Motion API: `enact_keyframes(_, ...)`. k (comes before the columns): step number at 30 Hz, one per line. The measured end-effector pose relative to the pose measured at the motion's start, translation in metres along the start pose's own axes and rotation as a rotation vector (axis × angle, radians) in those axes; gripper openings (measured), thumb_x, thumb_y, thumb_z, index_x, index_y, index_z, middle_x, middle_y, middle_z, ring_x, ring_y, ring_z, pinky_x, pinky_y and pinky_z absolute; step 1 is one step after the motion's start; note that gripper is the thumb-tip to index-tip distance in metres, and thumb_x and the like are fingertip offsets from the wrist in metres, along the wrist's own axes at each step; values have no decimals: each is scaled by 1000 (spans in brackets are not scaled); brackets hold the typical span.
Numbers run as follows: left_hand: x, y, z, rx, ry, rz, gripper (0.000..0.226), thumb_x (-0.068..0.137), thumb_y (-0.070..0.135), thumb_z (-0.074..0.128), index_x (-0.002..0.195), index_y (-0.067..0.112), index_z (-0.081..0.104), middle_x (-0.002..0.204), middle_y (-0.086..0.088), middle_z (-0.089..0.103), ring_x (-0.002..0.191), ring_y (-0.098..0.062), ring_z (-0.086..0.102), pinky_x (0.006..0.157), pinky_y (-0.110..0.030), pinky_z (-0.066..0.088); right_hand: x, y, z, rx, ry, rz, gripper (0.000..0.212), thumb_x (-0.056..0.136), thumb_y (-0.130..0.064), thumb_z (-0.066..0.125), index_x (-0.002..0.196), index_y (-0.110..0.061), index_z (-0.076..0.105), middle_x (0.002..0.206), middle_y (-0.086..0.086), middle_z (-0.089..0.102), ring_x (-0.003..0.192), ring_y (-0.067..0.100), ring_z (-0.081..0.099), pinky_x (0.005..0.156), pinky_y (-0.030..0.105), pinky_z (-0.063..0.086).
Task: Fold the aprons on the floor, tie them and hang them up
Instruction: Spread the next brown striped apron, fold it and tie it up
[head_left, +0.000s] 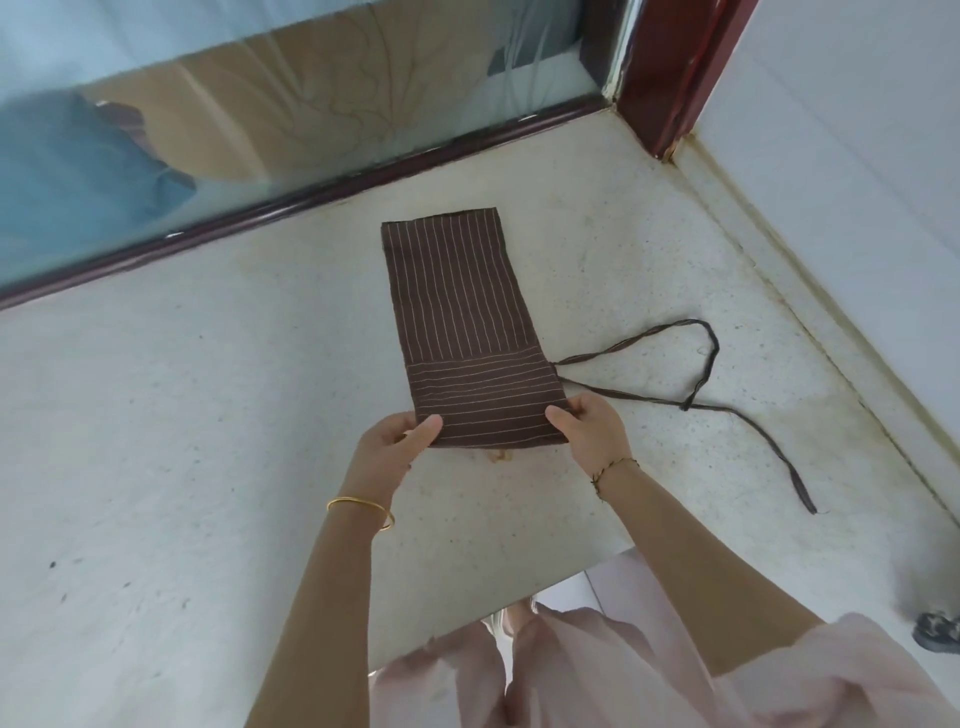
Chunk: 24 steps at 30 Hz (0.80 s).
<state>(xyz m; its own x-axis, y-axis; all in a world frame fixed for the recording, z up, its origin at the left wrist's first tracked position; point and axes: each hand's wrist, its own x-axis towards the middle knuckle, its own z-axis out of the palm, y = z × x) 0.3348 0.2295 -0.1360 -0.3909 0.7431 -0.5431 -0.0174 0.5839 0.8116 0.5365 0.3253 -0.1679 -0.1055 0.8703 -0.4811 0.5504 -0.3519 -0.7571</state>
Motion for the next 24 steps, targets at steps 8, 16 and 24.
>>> enact_keyframes(8, 3, -13, 16, 153, 130, 74, 19, 92, 24, 57, 96, 6, 62, 90, -6, 66, 85, -20, 60, 68, -17, 47, 5, -4, 0, 5, 27, 71, 38, 89, -36, 60, 61, -16, 43, 60, -2, 44, 55, 12, 40, 56, 24, 34)
enact_keyframes(16, 10, -30, 28, 361, 221, -47, 20, 92, 24, 57, 91, 4, 56, 81, -9, 61, 77, -26, 58, 66, -32, 47, 9, -4, 10, -299, 38, 103, 33, 92, -31, 48, 64, -17, 35, 63, -1, 40, 59, 15, 38, 58, 28, 34)
enact_keyframes(24, 7, -28, 40, 627, 245, -104, 18, 95, 25, 52, 99, 13, 39, 83, -4, 56, 71, -18, 54, 59, -27, 42, 1, -1, 14, -591, 51, 10, 27, 98, -38, 43, 78, -19, 41, 64, -7, 43, 55, 8, 40, 48, 22, 28)
